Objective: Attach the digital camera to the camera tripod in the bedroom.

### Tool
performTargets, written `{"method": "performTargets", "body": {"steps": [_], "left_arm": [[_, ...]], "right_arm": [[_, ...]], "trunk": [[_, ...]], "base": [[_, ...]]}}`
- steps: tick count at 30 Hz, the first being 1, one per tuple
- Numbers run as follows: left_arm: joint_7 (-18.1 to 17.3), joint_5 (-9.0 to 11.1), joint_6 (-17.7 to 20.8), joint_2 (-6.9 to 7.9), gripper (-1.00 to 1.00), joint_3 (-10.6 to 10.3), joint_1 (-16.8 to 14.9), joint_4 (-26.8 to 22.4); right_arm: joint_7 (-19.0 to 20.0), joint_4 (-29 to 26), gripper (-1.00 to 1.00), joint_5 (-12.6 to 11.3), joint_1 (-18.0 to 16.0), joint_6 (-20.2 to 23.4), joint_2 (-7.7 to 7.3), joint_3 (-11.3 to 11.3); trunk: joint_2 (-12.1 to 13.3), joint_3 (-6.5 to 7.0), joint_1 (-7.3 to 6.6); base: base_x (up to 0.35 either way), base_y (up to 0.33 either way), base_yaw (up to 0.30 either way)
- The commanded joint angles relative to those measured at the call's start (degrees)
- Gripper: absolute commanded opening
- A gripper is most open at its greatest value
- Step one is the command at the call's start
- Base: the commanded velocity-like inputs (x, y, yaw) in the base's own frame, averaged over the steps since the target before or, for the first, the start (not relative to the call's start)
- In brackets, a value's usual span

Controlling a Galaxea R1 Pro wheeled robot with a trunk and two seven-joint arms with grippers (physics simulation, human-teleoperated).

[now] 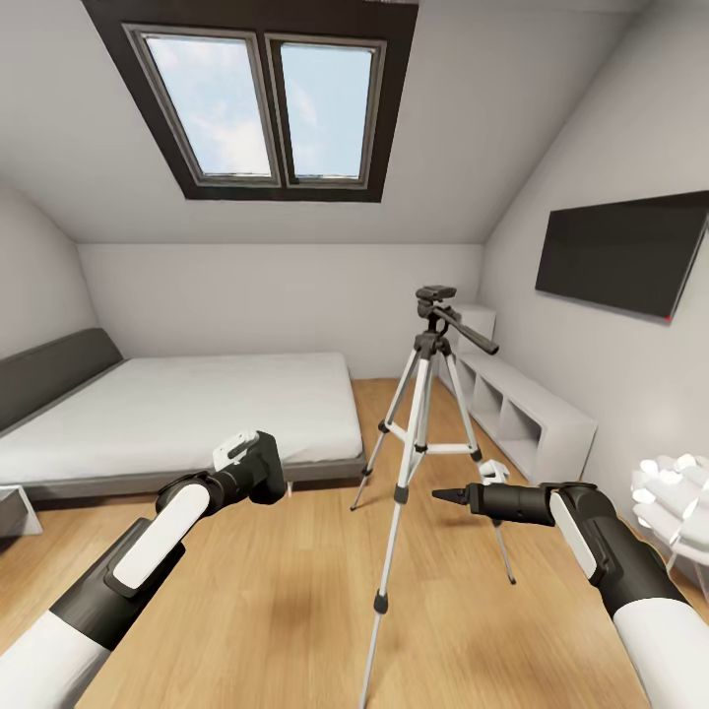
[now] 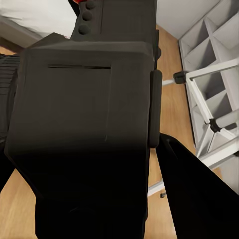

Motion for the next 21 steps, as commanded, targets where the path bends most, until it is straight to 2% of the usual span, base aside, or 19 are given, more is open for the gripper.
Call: {"method": "performTargets", "body": {"steps": [1,21], "left_arm": [[0.34,0.23,0.07,0.05,-1.0,-0.1,-0.06,-0.08],[0.29,0.23,0.07,0.05,-1.0,-0.1,-0.06,-0.01]], "right_arm": [[0.11,-0.01,1.0,-0.06,-0.04,0.24,-0.01,-0.03],[-2.05,0.25,1.0,-0.35,-0.02,0.21,0.0,0.06]], "trunk": [[0.38,0.12,-0.23],[8.4,3.71,-4.62]], "base": [[0.0,0.0,0.0],[0.0,0.0,0.0]]}}
